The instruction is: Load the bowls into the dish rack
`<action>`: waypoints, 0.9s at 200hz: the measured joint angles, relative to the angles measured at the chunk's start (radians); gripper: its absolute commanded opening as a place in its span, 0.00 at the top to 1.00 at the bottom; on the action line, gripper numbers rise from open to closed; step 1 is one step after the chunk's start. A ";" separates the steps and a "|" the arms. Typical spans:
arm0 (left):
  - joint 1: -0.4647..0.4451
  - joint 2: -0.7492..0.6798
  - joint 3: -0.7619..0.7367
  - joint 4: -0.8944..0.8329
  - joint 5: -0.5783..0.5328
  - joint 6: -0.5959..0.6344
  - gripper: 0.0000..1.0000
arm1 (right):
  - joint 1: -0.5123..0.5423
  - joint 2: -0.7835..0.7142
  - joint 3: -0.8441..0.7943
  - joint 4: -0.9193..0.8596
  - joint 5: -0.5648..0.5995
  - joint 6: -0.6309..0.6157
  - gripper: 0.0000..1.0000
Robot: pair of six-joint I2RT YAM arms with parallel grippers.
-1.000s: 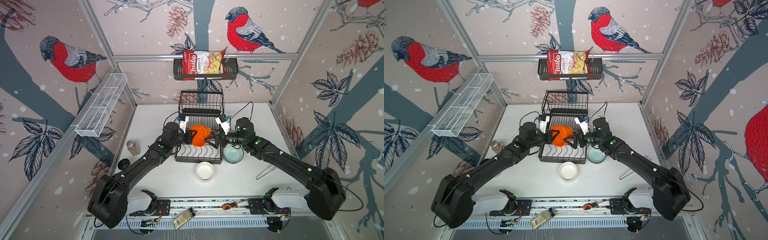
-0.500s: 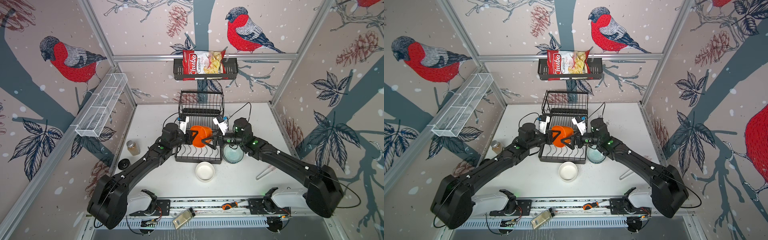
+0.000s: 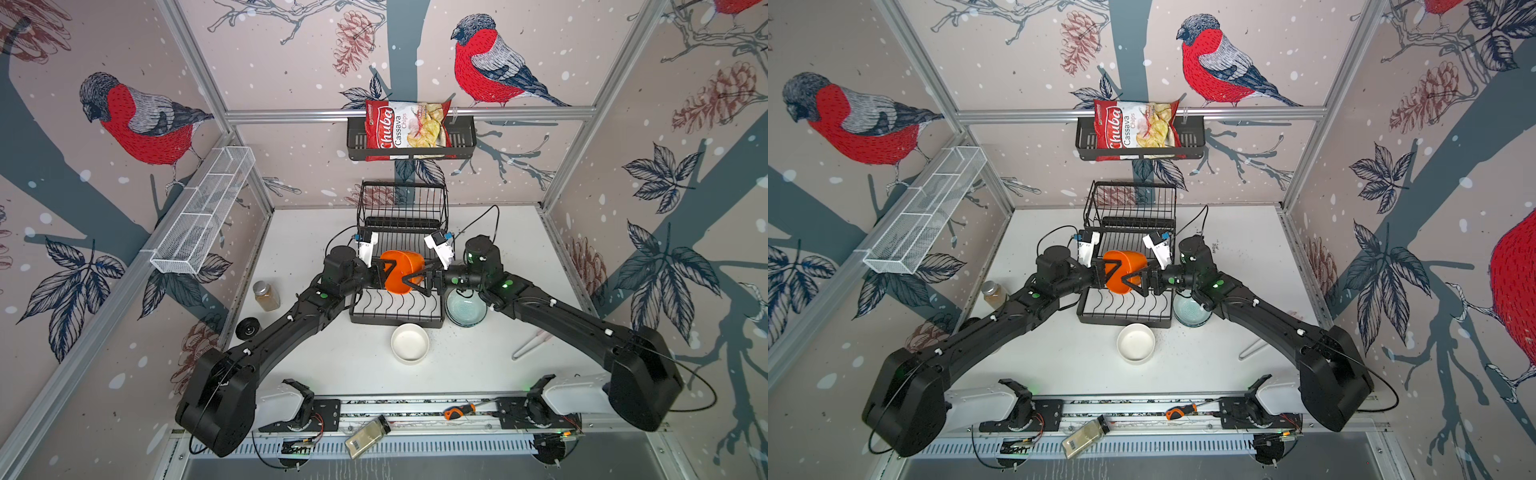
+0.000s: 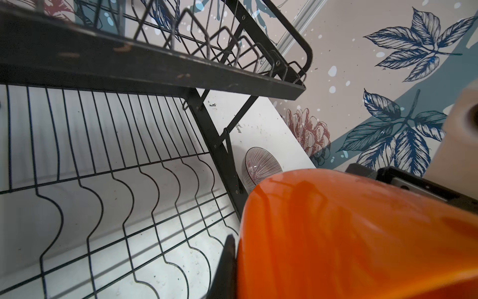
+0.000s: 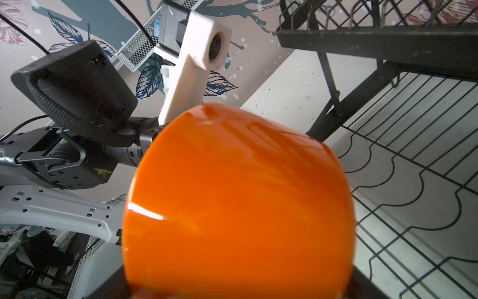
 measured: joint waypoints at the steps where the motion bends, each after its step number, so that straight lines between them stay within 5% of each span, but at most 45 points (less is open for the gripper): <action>1: 0.000 0.000 0.000 0.000 0.000 0.000 1.00 | 0.000 0.000 0.000 0.000 0.000 0.000 0.15; 60: 0.000 0.005 0.002 0.003 -0.009 0.003 0.94 | 0.000 0.004 0.002 0.000 0.007 0.000 0.23; 131: 0.000 0.018 0.015 0.007 0.010 0.023 0.94 | 0.000 -0.014 -0.002 -0.013 0.020 -0.021 0.19; 180: 0.002 0.034 0.042 0.003 0.047 0.055 0.85 | -0.003 -0.031 -0.015 -0.012 0.026 -0.053 0.19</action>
